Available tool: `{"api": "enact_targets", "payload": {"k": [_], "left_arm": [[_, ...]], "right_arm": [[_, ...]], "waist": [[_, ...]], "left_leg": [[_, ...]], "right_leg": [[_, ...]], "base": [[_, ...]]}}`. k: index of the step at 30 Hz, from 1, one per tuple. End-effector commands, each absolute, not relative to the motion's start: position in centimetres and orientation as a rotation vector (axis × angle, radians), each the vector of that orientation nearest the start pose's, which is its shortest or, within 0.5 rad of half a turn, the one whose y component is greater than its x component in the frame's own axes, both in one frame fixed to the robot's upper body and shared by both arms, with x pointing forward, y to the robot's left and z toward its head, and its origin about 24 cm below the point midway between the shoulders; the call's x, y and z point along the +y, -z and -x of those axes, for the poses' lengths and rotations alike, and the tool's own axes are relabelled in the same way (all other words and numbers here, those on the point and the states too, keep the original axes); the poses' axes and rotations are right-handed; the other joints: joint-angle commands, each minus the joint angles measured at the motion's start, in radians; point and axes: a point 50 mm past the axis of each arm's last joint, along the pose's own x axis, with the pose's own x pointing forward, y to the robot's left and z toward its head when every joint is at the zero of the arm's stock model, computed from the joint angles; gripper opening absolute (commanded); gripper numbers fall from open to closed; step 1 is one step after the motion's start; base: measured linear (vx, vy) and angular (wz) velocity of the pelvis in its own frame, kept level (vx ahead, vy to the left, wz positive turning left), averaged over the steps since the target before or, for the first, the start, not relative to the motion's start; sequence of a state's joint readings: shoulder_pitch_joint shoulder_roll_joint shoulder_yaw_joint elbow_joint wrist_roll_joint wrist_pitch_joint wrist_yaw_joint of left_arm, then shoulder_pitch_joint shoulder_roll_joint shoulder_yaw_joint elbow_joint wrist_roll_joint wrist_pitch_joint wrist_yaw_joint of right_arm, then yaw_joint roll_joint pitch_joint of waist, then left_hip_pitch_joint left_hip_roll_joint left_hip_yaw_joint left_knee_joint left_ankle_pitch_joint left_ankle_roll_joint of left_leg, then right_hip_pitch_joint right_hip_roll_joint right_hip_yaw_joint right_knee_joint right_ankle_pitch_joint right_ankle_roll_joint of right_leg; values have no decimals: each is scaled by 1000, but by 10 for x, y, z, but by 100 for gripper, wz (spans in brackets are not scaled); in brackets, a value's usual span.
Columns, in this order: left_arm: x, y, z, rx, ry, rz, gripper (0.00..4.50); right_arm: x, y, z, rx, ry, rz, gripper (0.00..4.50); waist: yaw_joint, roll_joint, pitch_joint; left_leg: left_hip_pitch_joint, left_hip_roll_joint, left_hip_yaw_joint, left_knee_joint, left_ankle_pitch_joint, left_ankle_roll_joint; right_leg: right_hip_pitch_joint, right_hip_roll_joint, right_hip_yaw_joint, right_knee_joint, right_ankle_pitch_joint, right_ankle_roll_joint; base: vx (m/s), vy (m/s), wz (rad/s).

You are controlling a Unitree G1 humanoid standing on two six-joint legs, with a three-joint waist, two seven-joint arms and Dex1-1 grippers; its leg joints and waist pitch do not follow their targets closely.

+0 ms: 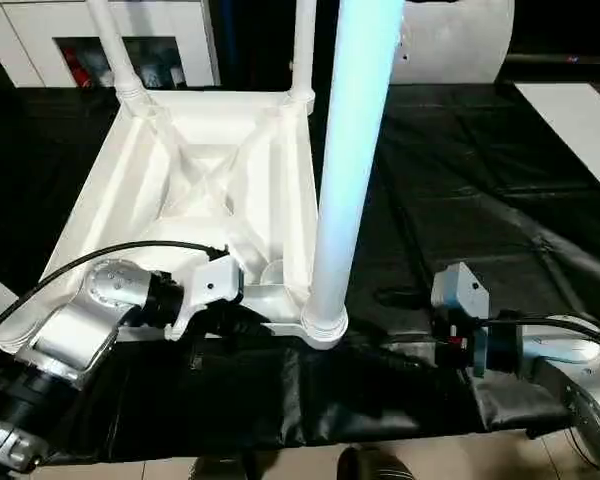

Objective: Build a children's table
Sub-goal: Rotate leg to tighten

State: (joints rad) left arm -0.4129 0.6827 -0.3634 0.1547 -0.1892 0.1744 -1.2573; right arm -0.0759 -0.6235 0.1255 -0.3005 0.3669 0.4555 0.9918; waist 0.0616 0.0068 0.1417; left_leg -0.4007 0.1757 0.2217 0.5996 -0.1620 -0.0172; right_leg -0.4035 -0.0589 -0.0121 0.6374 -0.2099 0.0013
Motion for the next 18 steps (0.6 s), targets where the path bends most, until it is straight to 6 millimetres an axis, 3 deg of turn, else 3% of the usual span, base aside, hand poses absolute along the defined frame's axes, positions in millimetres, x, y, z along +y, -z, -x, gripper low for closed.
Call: {"api": "enact_targets", "payload": {"k": [1,6,11,18], "left_arm": [[171,-74,-276,464,1426,-513,1],[158,-81,-278,372,1462,-417,1],[142,-78,-276,342,1521,-445,1],[135,-76,-278,337,1566,-480,0]], "right_arm": [[-166,-94,-226,297,-1191,191,450],[-163,-99,-236,236,-1157,163,450],[-154,-106,-254,167,-1201,82,450],[-150,-105,-268,192,-1313,72,386]], "waist": [[3,6,-69],[2,4,-70],[-1,2,-73],[8,0,-79]], "left_leg": [[45,62,-47,-81,-322,-28],[46,61,-47,-79,-323,-28],[45,61,-45,-77,-300,-19],[39,60,-39,-71,-225,14]], "right_leg": [[18,-86,45,-96,-313,-219],[16,-87,45,-96,-314,-226],[14,-86,44,-95,-301,-230],[24,-84,42,-83,-199,-255]], "base": [[0,0,0],[0,0,0],[0,0,0],[0,0,0]]}}
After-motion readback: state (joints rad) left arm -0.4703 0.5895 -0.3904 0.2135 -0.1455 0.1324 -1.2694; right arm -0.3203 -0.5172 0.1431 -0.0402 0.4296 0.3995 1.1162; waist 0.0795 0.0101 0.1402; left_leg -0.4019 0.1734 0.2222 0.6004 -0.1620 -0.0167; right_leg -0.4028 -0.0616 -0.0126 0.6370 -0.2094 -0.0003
